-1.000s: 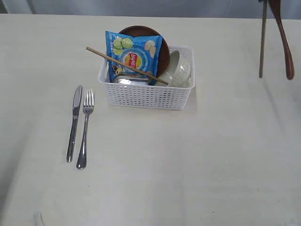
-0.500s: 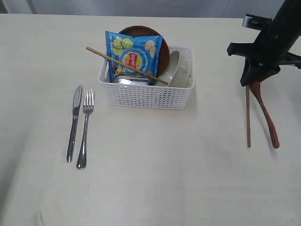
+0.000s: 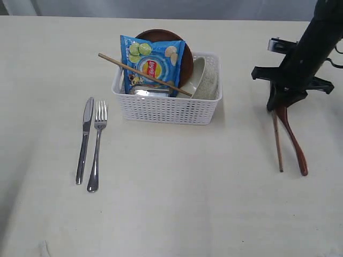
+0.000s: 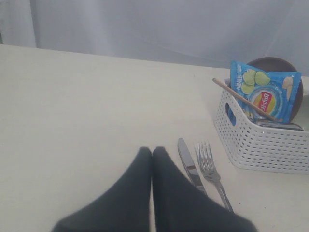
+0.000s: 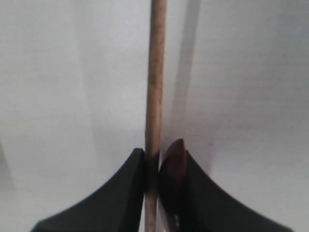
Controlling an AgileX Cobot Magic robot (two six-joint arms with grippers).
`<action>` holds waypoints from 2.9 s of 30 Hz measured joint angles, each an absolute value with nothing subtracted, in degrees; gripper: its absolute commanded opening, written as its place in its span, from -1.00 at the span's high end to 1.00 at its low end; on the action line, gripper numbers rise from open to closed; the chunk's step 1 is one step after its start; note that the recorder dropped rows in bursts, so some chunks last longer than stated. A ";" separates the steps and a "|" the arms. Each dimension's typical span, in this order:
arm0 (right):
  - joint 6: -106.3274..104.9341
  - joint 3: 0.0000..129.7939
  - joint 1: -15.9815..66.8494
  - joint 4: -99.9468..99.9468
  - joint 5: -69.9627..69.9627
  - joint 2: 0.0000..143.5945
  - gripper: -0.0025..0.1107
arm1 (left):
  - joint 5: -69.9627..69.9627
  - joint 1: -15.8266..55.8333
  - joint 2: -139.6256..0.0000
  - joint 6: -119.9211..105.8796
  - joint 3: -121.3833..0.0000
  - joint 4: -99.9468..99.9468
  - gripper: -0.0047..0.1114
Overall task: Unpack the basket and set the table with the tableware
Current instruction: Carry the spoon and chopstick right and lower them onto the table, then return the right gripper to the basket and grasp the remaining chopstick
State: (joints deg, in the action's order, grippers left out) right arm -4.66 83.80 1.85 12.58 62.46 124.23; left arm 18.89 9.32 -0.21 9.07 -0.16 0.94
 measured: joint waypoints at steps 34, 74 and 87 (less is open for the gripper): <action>-4.10 92.18 1.85 10.45 65.51 115.98 0.21 | 18.89 9.32 -0.21 9.07 -0.16 0.94 0.92; 25.28 93.48 37.20 -6.97 60.07 107.35 0.22 | 18.89 9.32 -0.21 9.07 -0.16 0.94 0.92; 24.48 93.70 37.68 5.59 56.35 114.79 0.22 | 18.89 9.32 -0.21 9.07 -0.16 0.94 0.92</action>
